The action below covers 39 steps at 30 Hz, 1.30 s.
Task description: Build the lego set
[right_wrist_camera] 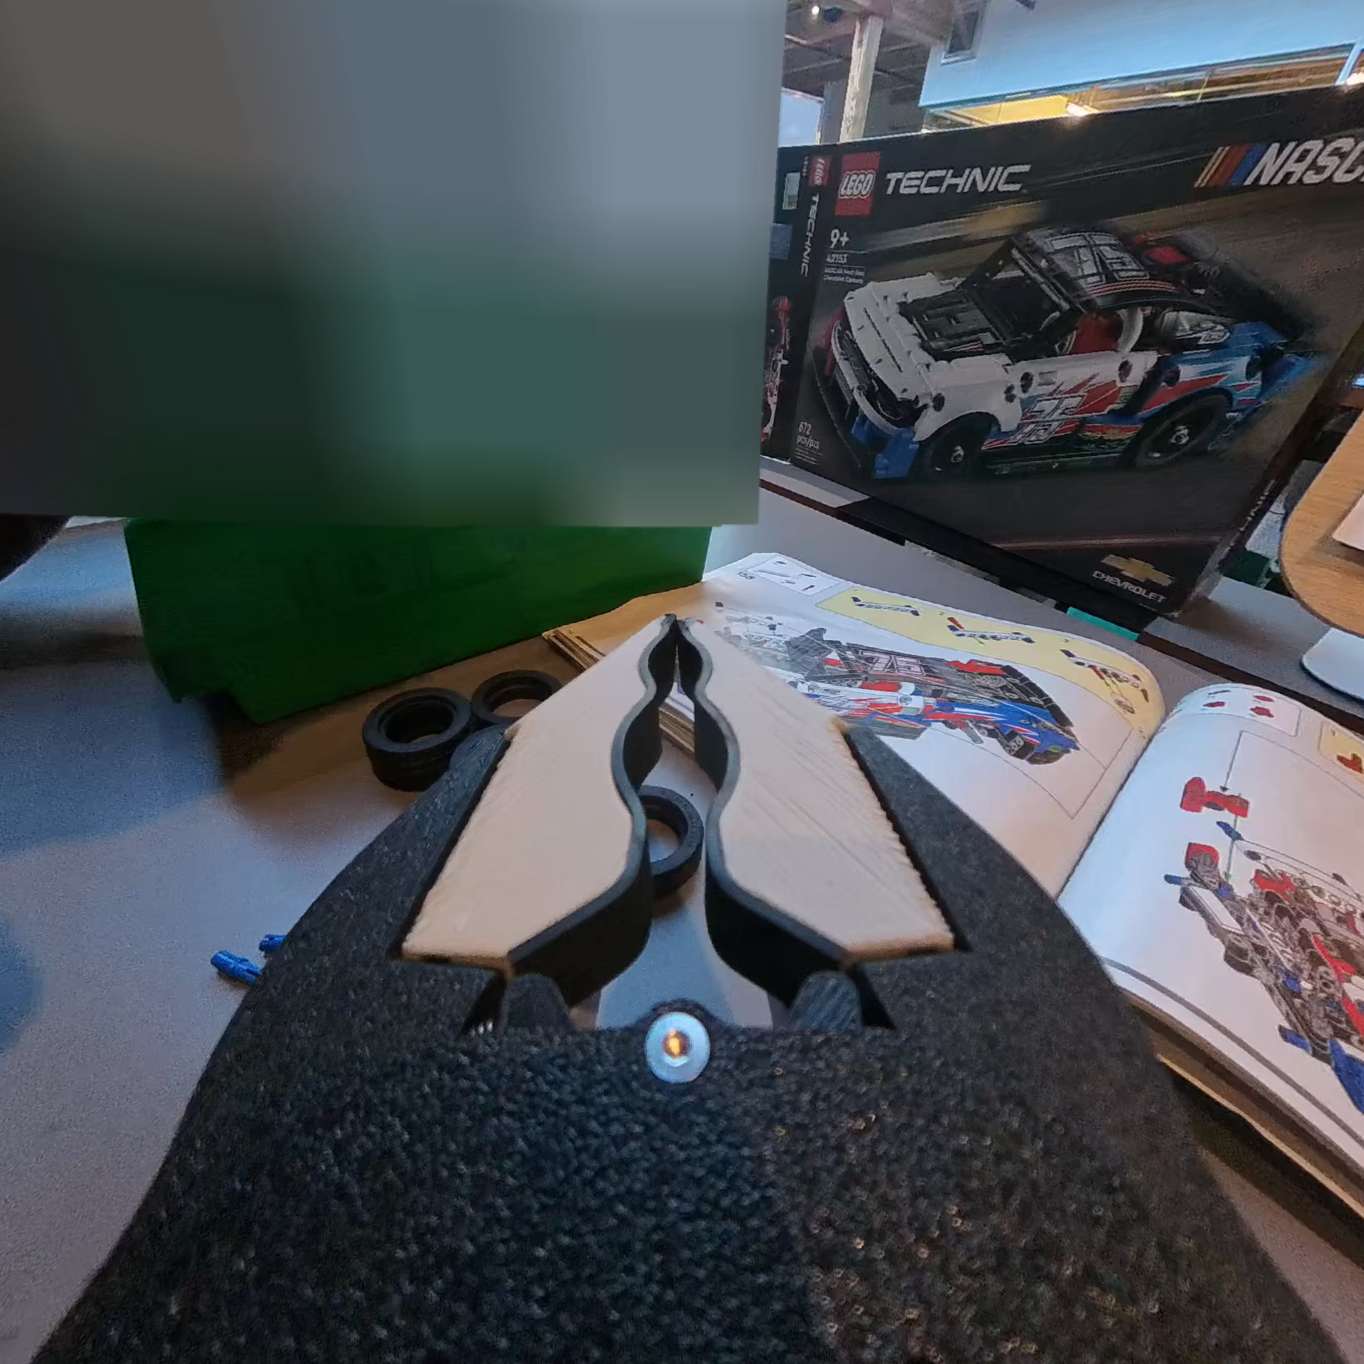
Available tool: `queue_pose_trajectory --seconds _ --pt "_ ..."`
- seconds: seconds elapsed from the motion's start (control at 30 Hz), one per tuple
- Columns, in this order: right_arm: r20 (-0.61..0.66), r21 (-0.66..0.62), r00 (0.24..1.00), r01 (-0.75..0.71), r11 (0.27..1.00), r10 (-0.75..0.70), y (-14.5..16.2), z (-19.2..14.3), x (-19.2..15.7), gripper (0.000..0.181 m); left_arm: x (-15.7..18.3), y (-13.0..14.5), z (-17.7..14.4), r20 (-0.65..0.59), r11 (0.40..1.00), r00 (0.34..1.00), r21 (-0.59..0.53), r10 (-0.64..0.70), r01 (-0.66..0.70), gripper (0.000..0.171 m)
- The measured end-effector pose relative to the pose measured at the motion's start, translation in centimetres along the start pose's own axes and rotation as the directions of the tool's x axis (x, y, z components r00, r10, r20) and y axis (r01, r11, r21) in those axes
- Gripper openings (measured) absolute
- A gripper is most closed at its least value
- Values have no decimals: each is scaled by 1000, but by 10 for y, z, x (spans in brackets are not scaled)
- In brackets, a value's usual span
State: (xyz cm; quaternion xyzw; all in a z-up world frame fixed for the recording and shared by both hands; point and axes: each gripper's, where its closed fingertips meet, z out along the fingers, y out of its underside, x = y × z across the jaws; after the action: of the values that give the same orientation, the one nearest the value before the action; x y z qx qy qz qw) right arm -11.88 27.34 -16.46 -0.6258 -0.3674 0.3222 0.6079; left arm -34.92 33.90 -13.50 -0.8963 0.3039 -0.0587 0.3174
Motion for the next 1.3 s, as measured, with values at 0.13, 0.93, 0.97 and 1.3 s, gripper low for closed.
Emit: queue_pose_trajectory --seconds 0.13,0.93,0.97,1.3 --pt "4 7 1000 -12 1000 12 -1 -2 0 0 10 7 10 -13 998 999 -58 40 -40 23" --pt "-84 7 996 -1 1000 2 -1 -6 12 0 29 1 -29 70 991 988 -10 137 -136 22" --pt "-86 3 996 7 1000 -7 -1 -5 11 0 28 1 -31 70 992 989 0 129 -130 22" --pt "-80 -5 997 17 1000 -17 0 -3 10 0 25 -1 -38 84 991 988 18 132 -134 22"
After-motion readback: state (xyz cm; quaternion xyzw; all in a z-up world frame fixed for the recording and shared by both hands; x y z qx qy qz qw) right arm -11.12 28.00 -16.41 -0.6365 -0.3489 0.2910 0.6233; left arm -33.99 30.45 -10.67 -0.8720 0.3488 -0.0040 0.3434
